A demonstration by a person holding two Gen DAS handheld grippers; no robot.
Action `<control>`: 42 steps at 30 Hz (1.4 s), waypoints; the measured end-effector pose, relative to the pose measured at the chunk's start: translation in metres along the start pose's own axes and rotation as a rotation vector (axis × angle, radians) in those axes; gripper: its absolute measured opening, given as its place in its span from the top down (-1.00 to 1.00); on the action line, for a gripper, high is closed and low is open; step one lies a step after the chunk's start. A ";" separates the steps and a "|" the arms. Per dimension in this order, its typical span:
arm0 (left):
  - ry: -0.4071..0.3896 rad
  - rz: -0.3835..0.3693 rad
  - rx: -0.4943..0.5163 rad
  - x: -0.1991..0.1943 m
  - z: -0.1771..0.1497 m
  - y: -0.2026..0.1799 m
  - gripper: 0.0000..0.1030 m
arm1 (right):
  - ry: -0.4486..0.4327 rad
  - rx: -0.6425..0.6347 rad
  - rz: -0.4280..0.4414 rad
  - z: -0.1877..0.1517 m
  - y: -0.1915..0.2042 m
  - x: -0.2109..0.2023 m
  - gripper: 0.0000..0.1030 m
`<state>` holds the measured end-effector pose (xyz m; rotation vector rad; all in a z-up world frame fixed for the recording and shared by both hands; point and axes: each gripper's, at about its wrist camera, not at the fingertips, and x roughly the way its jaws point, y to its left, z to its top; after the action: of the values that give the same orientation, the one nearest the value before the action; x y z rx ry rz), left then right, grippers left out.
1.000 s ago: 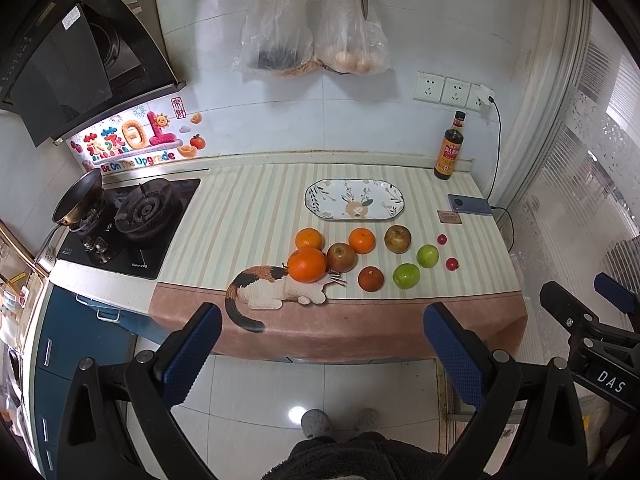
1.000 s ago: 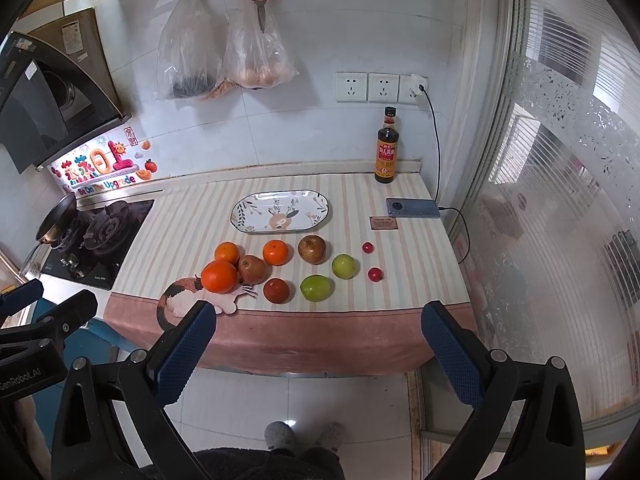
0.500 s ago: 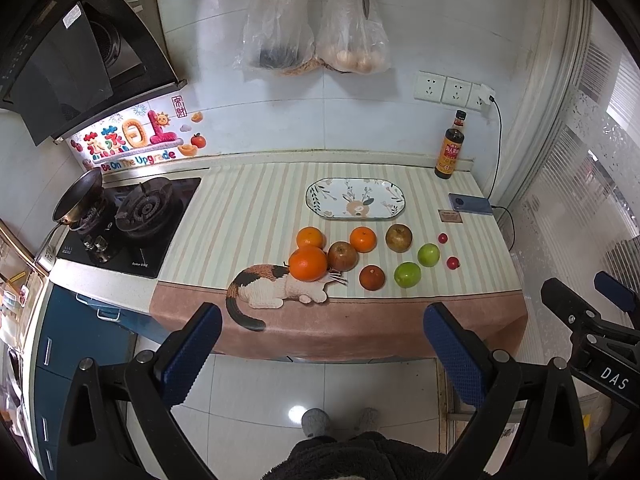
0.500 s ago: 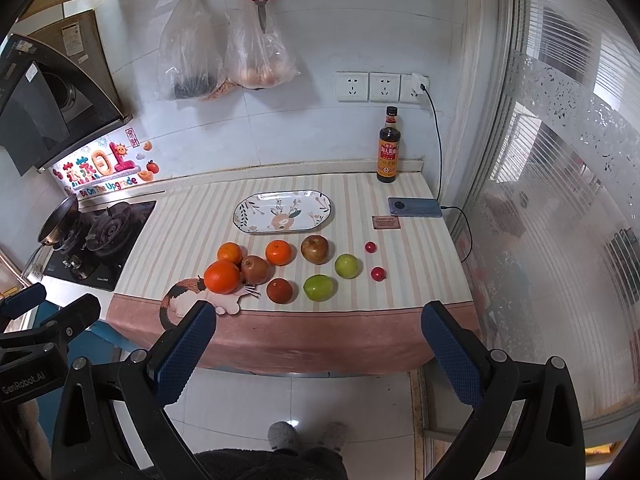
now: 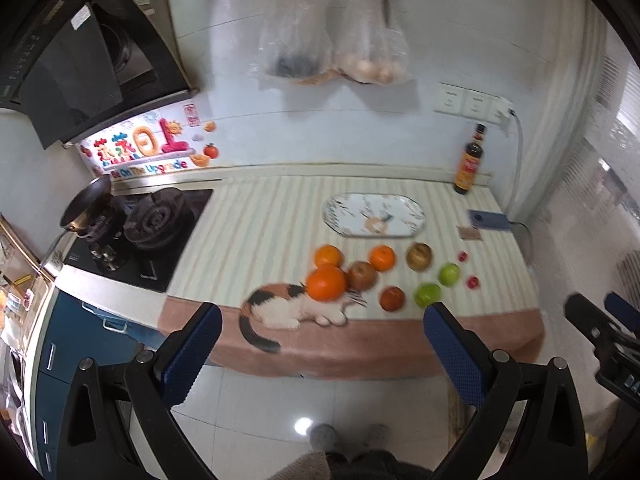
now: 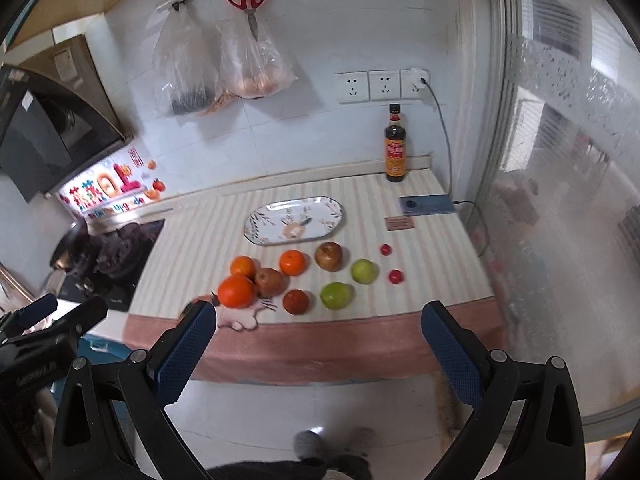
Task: Organize fruits
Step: 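Grasp a large orange with the left tool while the right tool grasps a brown apple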
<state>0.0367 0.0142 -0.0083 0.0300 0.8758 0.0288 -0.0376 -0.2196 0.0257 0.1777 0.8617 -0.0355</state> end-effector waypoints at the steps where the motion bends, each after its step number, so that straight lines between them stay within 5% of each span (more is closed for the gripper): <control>1: -0.021 0.012 -0.011 0.007 0.003 0.006 -1.00 | -0.003 -0.001 0.009 0.001 0.001 0.009 -1.00; 5: -0.024 0.074 -0.008 0.047 0.017 0.025 -1.00 | 0.008 0.027 -0.002 0.004 0.003 0.045 -1.00; 9: 0.054 0.076 -0.004 0.097 0.025 0.039 -1.00 | 0.061 0.069 -0.026 0.008 0.008 0.091 -1.00; 20: 0.420 0.037 -0.031 0.261 0.018 0.045 -1.00 | 0.344 0.164 0.055 0.003 0.008 0.266 -1.00; 28: 0.681 -0.025 -0.130 0.382 0.009 0.020 -1.00 | 0.526 0.161 0.167 0.013 0.009 0.385 -0.70; 35: 0.774 -0.005 -0.076 0.432 -0.002 -0.007 -0.86 | 0.648 0.133 0.212 0.022 0.013 0.442 -0.70; 37: 0.744 -0.019 -0.090 0.433 -0.003 -0.007 -0.66 | 0.675 0.124 0.228 0.022 0.016 0.452 -0.70; 42: 0.715 -0.021 -0.149 0.424 -0.006 0.007 -0.64 | 0.725 0.056 0.266 0.023 0.038 0.474 -0.70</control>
<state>0.3033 0.0373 -0.3371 -0.1376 1.5864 0.0891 0.2921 -0.1670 -0.3133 0.3678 1.5529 0.2696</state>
